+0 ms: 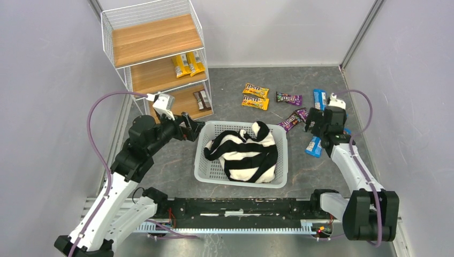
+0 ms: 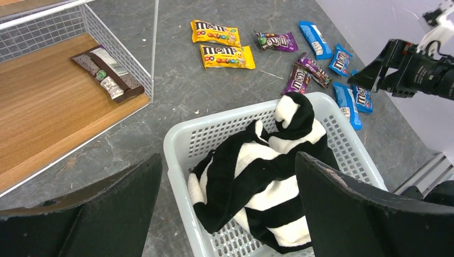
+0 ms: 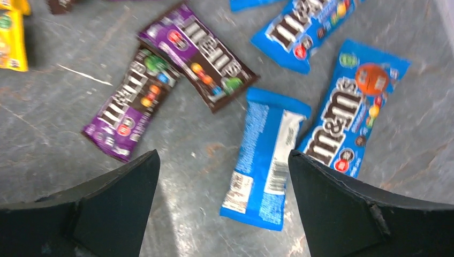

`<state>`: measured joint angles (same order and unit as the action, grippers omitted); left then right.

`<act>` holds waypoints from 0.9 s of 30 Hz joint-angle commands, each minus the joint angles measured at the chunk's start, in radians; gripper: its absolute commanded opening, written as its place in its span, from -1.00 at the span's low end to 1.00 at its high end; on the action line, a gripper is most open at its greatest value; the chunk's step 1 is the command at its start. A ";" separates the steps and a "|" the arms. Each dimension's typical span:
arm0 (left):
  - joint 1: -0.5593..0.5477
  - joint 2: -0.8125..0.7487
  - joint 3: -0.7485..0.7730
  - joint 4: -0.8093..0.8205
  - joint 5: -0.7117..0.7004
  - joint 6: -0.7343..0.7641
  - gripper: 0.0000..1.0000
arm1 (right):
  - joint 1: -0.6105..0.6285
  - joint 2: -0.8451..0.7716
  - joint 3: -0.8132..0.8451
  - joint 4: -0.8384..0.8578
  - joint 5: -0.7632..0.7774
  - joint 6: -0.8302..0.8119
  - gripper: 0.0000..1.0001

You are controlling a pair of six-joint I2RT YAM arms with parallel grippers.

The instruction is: Place and organize the candy bags onto the shelf

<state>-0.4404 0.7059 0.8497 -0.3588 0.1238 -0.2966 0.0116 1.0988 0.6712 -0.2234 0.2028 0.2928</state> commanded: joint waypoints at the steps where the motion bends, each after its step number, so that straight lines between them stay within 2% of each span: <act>1: -0.040 -0.021 -0.009 0.022 -0.055 0.063 1.00 | -0.144 0.010 -0.068 0.006 -0.151 0.071 0.96; 6: -0.079 -0.035 -0.016 0.023 -0.081 0.075 1.00 | -0.211 0.061 -0.100 0.025 -0.151 0.075 0.94; 12: -0.101 -0.043 -0.019 0.021 -0.092 0.080 1.00 | -0.213 0.137 -0.098 0.085 -0.180 0.050 0.77; 18: -0.109 -0.042 -0.008 0.012 -0.093 0.080 1.00 | -0.212 0.212 -0.083 0.114 -0.185 0.020 0.50; 24: -0.109 -0.037 -0.002 0.011 -0.096 0.080 1.00 | -0.208 0.262 -0.071 0.132 -0.159 0.006 0.46; 27: -0.109 -0.032 0.004 0.009 -0.096 0.080 1.00 | -0.194 0.278 -0.070 0.126 -0.120 0.005 0.37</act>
<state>-0.5457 0.6716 0.8299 -0.3653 0.0486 -0.2657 -0.1963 1.3537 0.5720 -0.1287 0.0372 0.3134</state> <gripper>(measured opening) 0.996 0.706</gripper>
